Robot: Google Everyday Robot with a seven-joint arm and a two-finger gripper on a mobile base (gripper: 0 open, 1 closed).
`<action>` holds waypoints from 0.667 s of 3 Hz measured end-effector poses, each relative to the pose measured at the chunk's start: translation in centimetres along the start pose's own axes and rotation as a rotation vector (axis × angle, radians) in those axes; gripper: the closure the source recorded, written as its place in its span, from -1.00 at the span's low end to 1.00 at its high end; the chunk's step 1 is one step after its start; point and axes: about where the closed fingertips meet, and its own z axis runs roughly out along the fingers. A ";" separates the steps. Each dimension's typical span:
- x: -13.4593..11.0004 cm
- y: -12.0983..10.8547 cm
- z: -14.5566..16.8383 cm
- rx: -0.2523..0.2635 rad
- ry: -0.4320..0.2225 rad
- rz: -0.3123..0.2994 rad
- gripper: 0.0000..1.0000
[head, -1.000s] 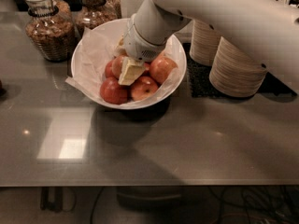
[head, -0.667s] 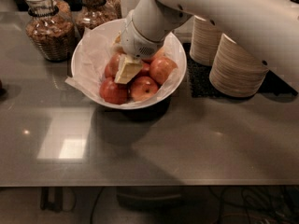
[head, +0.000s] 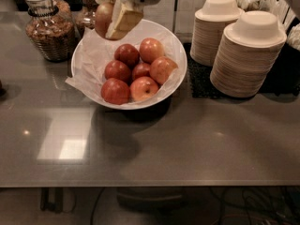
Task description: Pick apple from white bowl
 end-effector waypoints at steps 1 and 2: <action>-2.0 -2.8 -4.3 0.080 -0.040 -0.058 1.00; -2.0 -2.8 -4.3 0.080 -0.040 -0.058 1.00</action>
Offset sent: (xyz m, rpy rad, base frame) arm -0.0042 -0.0041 0.0405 0.0388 -0.0627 0.0280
